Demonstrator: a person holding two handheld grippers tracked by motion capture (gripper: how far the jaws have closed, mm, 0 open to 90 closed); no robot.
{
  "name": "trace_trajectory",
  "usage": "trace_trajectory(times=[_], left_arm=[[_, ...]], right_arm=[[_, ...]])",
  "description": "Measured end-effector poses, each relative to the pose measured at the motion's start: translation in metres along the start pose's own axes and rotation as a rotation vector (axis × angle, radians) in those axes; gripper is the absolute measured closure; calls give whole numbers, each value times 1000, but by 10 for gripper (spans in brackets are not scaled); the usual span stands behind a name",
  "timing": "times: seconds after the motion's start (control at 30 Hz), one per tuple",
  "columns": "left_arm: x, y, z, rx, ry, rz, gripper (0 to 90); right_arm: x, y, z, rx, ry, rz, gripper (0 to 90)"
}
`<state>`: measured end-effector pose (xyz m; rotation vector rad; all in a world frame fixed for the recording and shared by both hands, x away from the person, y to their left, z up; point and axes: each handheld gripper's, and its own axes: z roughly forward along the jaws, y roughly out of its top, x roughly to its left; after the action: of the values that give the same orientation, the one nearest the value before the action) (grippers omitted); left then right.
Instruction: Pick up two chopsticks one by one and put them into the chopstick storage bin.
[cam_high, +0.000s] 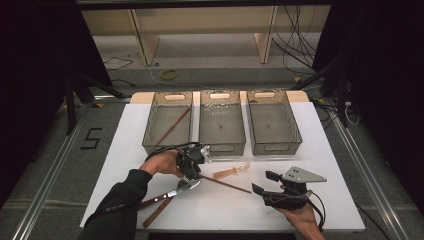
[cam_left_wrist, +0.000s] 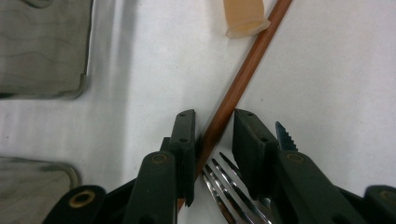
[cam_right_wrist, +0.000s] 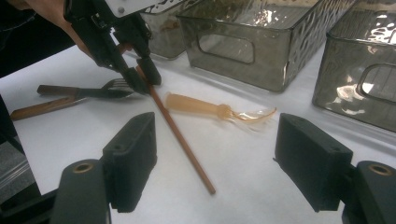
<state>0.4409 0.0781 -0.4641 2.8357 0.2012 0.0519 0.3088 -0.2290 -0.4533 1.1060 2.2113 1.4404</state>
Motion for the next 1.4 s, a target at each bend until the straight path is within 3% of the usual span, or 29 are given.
trace_trajectory(times=[0.3, 0.67, 1.1, 1.4], left_arm=[[-1, 1, -1, 8, 14, 66, 749], [-1, 1, 0, 3, 3, 93, 818], [-2, 1, -1, -21, 14, 122, 833], [-10, 6, -16, -65, 36, 150, 835]], right_arm=[[0, 0, 0, 0, 0, -2, 301], [0, 0, 0, 5, 0, 3, 301], [0, 0, 1, 9, 2, 3, 301], [0, 0, 0, 8, 3, 6, 302]])
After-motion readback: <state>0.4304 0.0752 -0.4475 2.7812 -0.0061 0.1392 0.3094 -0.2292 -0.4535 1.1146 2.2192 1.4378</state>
